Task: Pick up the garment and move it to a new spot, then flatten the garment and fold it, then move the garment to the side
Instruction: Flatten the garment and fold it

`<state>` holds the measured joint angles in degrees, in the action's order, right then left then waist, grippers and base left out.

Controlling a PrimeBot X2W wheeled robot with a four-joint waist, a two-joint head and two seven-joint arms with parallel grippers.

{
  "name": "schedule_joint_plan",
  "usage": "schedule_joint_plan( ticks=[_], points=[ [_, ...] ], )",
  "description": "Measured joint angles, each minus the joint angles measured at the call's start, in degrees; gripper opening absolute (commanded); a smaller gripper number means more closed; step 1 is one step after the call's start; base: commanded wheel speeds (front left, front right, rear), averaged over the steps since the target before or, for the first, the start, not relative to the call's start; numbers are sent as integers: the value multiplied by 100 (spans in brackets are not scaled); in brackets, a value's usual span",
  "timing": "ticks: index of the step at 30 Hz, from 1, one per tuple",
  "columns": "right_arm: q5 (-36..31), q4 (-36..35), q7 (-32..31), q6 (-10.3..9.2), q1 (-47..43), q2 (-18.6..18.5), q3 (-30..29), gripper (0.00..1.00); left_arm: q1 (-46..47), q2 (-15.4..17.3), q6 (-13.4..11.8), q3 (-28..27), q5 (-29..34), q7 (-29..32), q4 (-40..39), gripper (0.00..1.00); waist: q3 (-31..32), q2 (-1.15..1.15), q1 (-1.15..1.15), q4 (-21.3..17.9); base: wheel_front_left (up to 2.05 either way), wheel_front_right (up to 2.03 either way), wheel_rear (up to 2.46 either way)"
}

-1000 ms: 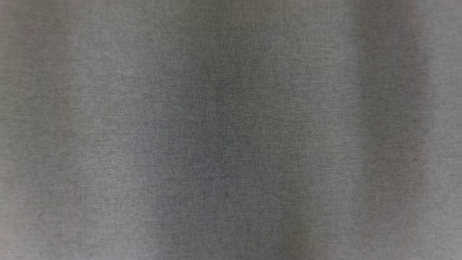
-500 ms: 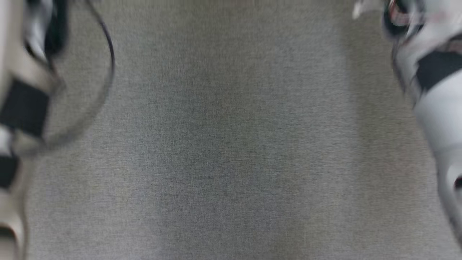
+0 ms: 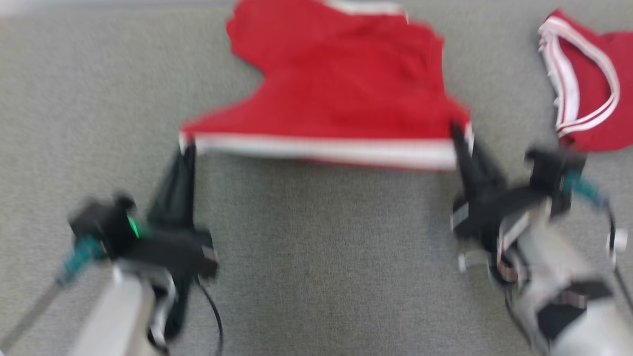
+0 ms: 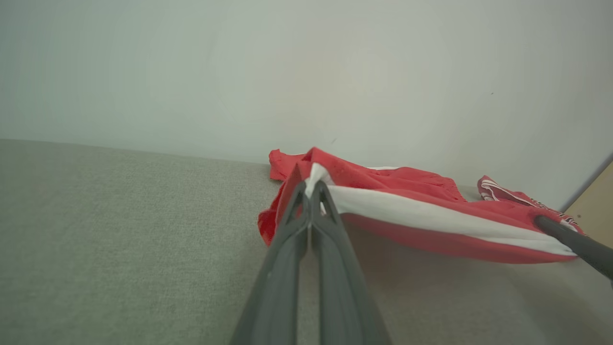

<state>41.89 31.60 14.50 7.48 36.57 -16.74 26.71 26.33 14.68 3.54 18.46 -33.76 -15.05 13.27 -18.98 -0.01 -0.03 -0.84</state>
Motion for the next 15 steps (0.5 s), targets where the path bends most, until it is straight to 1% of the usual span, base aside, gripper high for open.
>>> schedule_joint_plan(
  ticks=[2,3,4,7,9,11,15],
  points=[
    [-46,-211,-44,0,-516,-66,-32,0,-432,-102,57,20,49,0,-7,0,179,0,1,11,0,0,0],
    [-46,-211,-44,0,-516,-66,-32,0,-432,-102,57,20,49,0,-7,0,179,0,1,11,0,0,0],
    [-111,-327,-73,0,-772,-116,-67,0,-645,-131,85,40,104,1,15,0,269,0,1,19,0,0,0],
    [-218,-667,-179,0,-1483,-220,-271,0,-1206,-268,134,-32,148,0,30,0,524,0,0,53,0,0,0],
    [-257,-905,-281,0,-1946,-241,-447,0,-1498,-307,152,-47,265,1,35,0,681,-1,1,82,0,0,0],
    [-400,-1159,-404,1,-2401,-260,-582,0,-1754,-383,162,-178,278,1,29,0,829,0,1,113,0,0,0],
    [-692,-1797,-690,9,-3226,-209,-903,0,-2245,-446,209,-309,393,1,11,0,1093,-1,1,167,0,0,0]
  ],
)
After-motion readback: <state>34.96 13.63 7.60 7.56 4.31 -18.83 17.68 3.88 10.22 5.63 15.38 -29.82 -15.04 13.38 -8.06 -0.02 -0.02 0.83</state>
